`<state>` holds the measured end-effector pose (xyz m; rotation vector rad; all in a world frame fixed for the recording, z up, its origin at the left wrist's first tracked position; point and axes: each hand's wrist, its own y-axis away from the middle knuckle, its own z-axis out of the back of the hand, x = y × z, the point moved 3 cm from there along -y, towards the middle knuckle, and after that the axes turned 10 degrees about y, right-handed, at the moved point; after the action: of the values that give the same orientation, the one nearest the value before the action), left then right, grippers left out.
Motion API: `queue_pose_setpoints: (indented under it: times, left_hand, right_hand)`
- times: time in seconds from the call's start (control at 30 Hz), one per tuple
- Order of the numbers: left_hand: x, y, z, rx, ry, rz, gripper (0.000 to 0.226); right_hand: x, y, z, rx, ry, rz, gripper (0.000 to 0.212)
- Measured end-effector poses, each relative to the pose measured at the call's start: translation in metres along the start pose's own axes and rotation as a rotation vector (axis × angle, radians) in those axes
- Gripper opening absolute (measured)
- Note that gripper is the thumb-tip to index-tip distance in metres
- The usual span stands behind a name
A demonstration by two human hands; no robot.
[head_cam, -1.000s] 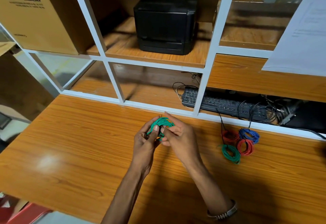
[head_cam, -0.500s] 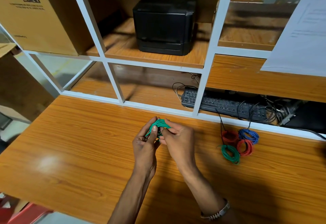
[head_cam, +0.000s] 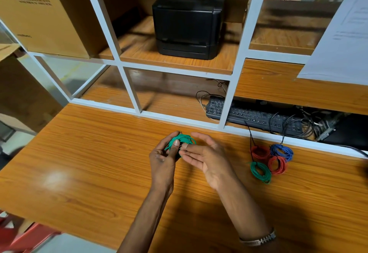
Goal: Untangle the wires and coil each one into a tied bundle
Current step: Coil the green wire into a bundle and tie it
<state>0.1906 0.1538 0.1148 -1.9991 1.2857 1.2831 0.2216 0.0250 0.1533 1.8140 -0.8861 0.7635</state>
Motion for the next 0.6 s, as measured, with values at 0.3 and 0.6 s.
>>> queue_pose_setpoints:
  times: [0.3,0.6]
  left_hand:
    - [-0.009,0.001,-0.004,0.069,-0.058,-0.035,0.027]
    - [-0.01,0.003,-0.008,0.117,-0.125,-0.068,0.033]
  right_hand:
    - [0.016,0.004,0.01,0.198,-0.201,-0.111,0.033]
    - [0.026,0.006,0.01,-0.024,0.221,0.185,0.027]
